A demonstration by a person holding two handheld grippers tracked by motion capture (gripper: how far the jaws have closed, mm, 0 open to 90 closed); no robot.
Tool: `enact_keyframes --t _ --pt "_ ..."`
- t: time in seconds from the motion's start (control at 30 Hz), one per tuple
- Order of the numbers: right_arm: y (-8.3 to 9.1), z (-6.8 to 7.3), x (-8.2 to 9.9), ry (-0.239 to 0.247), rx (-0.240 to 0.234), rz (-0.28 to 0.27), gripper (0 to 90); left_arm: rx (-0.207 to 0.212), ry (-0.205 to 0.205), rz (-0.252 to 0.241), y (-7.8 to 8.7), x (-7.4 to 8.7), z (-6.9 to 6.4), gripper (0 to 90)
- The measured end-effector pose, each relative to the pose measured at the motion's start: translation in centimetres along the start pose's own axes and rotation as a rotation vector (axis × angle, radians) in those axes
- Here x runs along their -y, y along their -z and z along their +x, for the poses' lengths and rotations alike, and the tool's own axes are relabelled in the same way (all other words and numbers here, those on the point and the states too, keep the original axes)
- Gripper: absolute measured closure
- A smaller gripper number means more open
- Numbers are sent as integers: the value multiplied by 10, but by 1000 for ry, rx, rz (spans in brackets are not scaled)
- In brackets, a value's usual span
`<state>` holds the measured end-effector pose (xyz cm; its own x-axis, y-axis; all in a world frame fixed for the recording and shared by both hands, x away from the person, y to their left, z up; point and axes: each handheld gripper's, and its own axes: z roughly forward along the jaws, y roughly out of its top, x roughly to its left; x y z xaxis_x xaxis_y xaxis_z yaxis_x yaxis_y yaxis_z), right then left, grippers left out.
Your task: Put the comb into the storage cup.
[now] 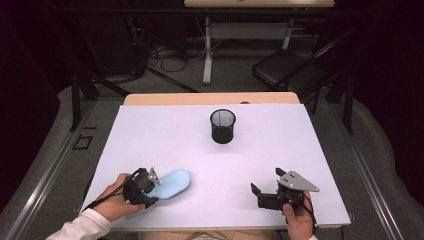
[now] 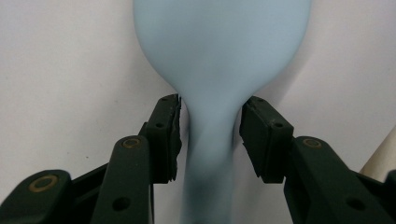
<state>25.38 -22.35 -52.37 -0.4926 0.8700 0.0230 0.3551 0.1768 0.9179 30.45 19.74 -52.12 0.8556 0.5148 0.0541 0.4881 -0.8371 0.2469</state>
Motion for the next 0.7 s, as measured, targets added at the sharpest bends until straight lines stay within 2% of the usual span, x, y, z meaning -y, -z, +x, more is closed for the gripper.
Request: enact_keyframes --t 0.2,0.7 --pt "0 0 0 0 -1 0 21 1 10 0 0 -1 1 593" --pt "0 0 0 0 -1 1 24 -1 -4 14 -4 -2 0 648"
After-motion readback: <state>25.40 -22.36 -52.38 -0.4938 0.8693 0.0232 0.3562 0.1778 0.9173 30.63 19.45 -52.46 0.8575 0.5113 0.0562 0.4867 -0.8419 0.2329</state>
